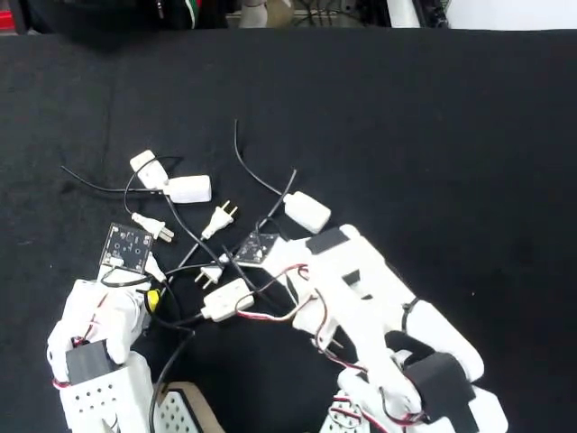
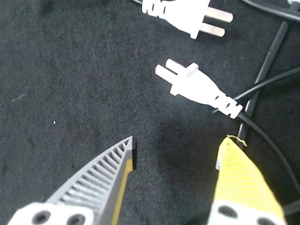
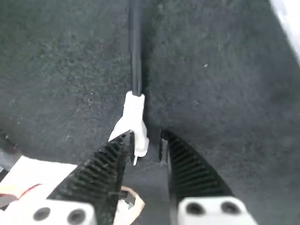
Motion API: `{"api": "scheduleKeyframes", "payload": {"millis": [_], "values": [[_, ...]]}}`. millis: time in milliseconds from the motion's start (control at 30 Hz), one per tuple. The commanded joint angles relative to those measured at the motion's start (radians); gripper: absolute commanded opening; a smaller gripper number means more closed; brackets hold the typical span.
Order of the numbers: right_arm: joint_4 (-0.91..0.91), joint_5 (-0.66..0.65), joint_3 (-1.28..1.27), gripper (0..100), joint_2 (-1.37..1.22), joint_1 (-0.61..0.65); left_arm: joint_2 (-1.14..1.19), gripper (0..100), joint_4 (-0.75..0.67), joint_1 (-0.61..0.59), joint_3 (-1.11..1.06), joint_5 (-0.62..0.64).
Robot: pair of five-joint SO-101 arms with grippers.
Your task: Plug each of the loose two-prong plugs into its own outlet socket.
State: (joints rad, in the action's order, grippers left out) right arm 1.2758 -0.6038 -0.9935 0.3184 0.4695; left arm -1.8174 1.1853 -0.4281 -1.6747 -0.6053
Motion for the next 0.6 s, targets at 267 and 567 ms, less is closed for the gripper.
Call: {"api": "scheduleKeyframes", "payload": {"millis": [267, 567], "values": [[-0.104, 0.009, -0.102, 14.5, 0.038, 0.021, -0.003, 29, 0.006, 0.015, -0.007, -0.008], [-0.127, 0.006, -0.087, 16.5, -0.068, 0.02, -0.003, 29, 0.006, 0.015, -0.007, -0.005]]}}
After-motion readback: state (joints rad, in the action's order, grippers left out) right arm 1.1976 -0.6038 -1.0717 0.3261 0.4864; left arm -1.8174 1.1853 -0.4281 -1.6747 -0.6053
